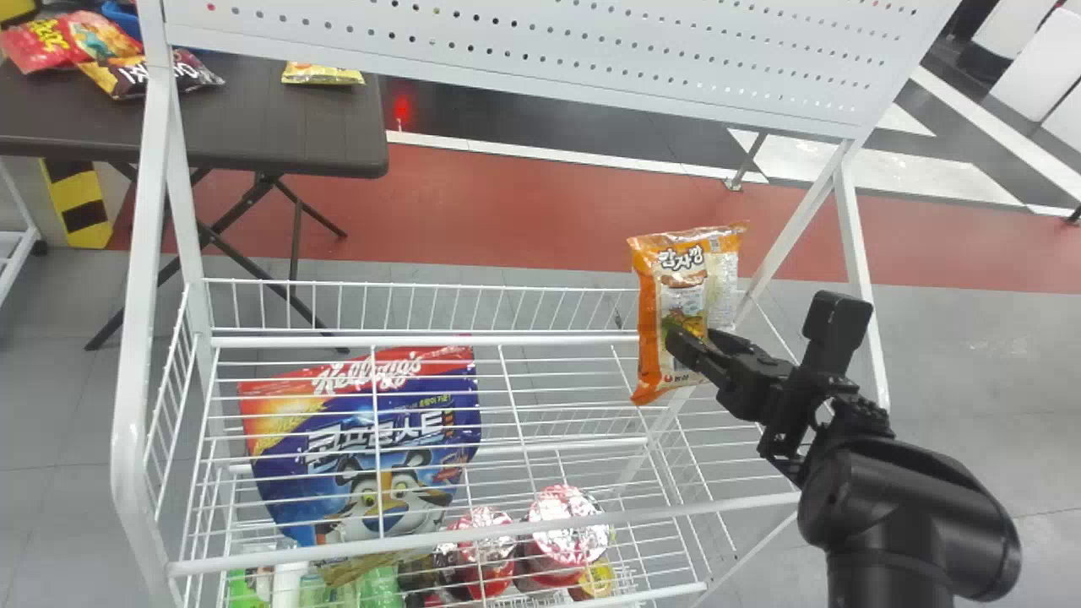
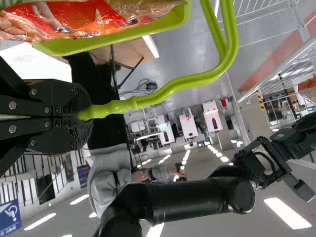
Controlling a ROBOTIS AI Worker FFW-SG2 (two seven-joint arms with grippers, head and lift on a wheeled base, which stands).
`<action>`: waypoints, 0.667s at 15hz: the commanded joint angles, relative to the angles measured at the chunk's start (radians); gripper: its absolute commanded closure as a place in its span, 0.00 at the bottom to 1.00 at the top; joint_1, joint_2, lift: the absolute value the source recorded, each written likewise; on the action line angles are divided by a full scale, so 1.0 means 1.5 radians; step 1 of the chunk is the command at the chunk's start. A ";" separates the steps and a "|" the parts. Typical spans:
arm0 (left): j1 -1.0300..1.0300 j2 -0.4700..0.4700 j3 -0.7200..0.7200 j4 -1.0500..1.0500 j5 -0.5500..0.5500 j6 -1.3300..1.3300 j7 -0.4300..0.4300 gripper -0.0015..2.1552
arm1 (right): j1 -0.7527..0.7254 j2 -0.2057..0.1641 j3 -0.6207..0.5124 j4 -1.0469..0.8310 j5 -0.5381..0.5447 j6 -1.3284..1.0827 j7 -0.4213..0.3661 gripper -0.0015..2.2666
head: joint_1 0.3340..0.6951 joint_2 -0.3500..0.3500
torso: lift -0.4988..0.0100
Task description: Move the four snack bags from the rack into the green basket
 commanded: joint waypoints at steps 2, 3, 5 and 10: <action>0.000 -0.001 -0.003 0.000 -0.005 0.009 0.002 0.87 | -0.009 -0.006 -0.015 0.002 -0.001 0.023 0.009 0.97 | 1.00 0.00 | 0.98; 0.000 -0.001 -0.004 -0.001 -0.005 0.011 0.002 0.87 | -0.010 -0.016 -0.018 0.002 -0.002 0.023 0.009 0.97 | 1.00 0.00 | 0.98; 0.000 -0.001 -0.004 -0.001 -0.005 0.011 0.003 0.87 | -0.007 -0.017 -0.036 0.002 -0.015 0.023 0.013 0.98 | 1.00 0.00 | 0.98; 0.000 -0.002 -0.007 -0.001 -0.005 0.011 0.007 0.87 | 0.103 0.009 -0.036 -0.133 -0.095 0.047 0.019 0.98 | 1.00 0.00 | 0.98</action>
